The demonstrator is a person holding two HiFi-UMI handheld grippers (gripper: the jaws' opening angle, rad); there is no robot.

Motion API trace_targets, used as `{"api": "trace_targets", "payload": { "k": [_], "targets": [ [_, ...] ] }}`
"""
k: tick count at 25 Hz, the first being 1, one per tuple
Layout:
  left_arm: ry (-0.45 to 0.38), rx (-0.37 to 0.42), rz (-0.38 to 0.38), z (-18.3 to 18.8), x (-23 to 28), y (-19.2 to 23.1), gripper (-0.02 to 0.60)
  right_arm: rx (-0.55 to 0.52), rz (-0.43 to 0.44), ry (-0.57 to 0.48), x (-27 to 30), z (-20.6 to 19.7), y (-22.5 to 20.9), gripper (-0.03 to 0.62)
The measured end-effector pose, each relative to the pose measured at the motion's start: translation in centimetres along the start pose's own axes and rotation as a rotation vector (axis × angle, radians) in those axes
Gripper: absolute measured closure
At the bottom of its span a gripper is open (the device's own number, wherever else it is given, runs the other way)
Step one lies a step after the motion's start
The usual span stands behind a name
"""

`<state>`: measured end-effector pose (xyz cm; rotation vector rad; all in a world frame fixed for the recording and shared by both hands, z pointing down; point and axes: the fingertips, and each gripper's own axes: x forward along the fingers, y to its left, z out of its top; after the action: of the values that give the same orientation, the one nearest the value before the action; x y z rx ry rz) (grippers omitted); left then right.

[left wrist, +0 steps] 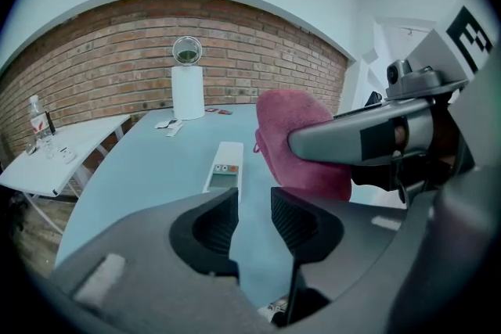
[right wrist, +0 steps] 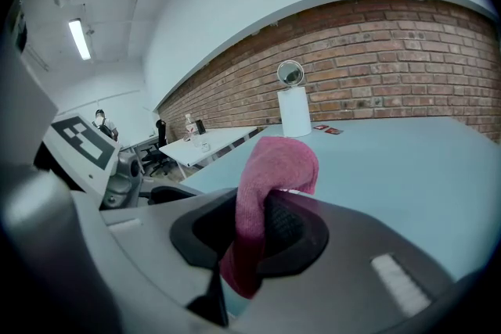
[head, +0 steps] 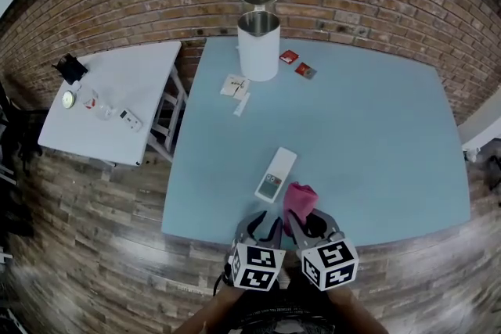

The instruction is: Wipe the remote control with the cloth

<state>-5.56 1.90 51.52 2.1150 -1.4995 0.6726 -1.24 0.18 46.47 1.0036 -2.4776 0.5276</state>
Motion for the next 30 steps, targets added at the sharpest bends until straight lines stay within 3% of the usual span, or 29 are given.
{"api": "trace_targets", "payload": {
  "k": [10, 13, 14, 16, 19, 20, 30],
  "targets": [
    [0.065, 0.009, 0.039, -0.7, 3.2, 1.9, 0.377, -0.068, 0.048, 0.012, 2.0, 2.1, -2.3, 0.526],
    [0.083, 0.006, 0.067, -0.7, 4.1, 2.6, 0.338, -0.095, 0.085, 0.025, 2.8, 3.0, -3.2, 0.526],
    [0.091, 0.002, 0.074, -0.8, 4.3, 2.7, 0.288, -0.104, 0.100, 0.030, 3.0, 3.3, -3.4, 0.526],
    [0.104, -0.003, 0.084, -0.8, 4.8, 3.1, 0.283, -0.119, 0.131, 0.041, 3.6, 3.9, -3.6, 0.526],
    [0.114, -0.010, 0.104, -0.7, 5.4, 3.7, 0.280, -0.140, 0.187, 0.064, 4.5, 4.3, -3.5, 0.526],
    [0.120, -0.013, 0.105, -0.7, 5.6, 3.9, 0.231, -0.148, 0.208, 0.075, 4.8, 4.4, -3.4, 0.526],
    [0.208, 0.005, 0.079, -1.8, 7.7, 4.4, 0.230, -0.210, 0.506, 0.231, 8.7, 3.7, 0.0, 0.526]
  ]
}}
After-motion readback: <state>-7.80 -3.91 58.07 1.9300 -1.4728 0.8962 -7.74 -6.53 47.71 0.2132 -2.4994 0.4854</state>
